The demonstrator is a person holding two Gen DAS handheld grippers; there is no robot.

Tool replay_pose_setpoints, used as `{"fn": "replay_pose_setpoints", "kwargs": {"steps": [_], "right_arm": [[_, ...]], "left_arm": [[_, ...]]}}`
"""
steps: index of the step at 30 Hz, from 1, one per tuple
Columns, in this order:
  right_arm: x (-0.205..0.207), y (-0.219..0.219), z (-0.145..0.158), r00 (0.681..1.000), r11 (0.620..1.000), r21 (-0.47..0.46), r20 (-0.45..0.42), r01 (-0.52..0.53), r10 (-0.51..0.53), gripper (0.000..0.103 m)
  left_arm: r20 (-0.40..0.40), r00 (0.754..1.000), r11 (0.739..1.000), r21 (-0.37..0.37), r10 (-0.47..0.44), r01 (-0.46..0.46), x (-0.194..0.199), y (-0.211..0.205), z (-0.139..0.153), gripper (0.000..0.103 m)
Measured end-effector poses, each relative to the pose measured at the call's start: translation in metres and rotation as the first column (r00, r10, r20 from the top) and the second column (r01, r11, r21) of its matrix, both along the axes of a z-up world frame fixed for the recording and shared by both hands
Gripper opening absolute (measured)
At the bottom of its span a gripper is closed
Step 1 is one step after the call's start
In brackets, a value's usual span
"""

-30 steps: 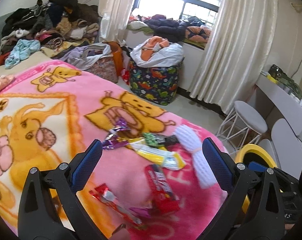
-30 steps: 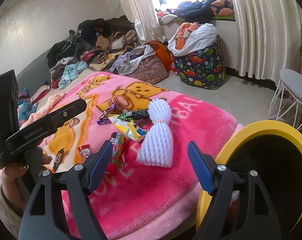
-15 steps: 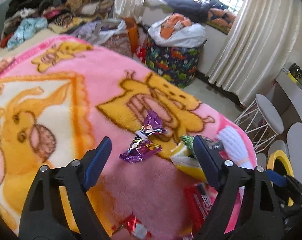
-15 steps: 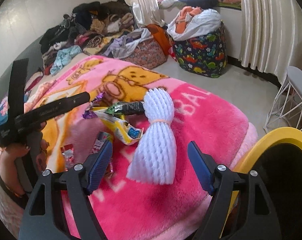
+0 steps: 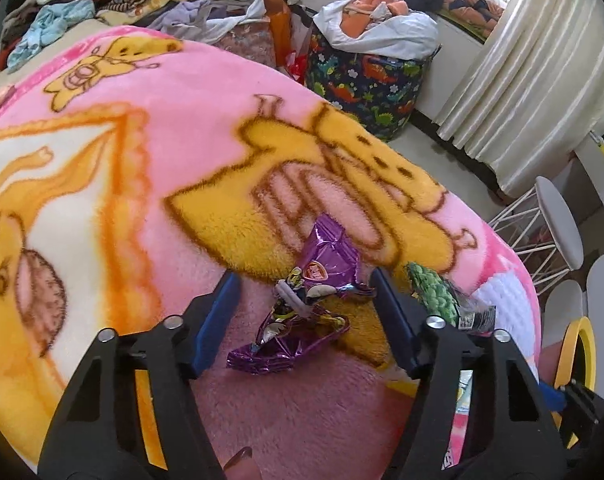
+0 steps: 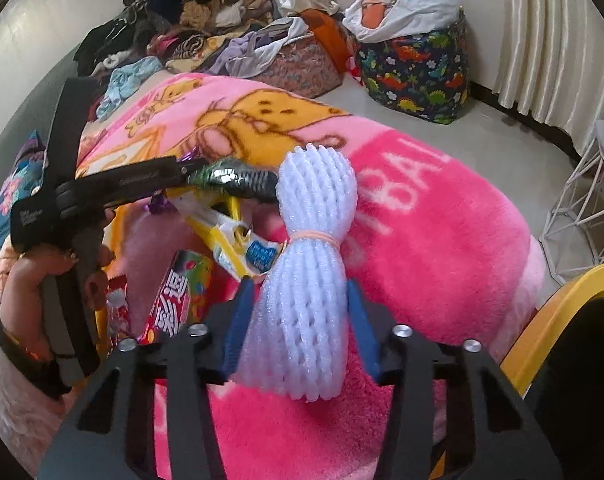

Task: Collect trash
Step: 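Grasp the purple candy wrapper with the left tool while the right tool grasps the white foam mesh, then lift both held items and move them toward the yellow bin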

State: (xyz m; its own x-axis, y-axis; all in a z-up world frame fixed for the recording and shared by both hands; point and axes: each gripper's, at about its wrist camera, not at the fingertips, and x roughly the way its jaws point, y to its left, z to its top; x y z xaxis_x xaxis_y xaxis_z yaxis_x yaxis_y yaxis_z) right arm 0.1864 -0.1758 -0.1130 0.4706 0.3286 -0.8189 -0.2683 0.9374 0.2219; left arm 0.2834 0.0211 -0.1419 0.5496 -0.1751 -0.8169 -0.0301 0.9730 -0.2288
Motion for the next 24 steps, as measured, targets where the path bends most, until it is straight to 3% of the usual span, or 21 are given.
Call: {"fn": "replay_pose_setpoints", "kwargs": {"steps": [6, 24], "right_arm": [[-0.012, -0.005, 0.006, 1.000, 0.999, 0.037, 0.024, 0.008, -0.009, 0.032], [-0.072, 0.000, 0.042, 0.995, 0.996, 0.087, 0.099, -0.015, 0.007, 0.031]], "left_arm": [[0.017, 0.999, 0.999, -0.026, 0.027, -0.026, -0.010, 0.010, 0.005, 0.031], [0.186, 0.982, 0.998, -0.061, 0.039, -0.029, -0.088, 0.024, 0.066, 0.030]]}}
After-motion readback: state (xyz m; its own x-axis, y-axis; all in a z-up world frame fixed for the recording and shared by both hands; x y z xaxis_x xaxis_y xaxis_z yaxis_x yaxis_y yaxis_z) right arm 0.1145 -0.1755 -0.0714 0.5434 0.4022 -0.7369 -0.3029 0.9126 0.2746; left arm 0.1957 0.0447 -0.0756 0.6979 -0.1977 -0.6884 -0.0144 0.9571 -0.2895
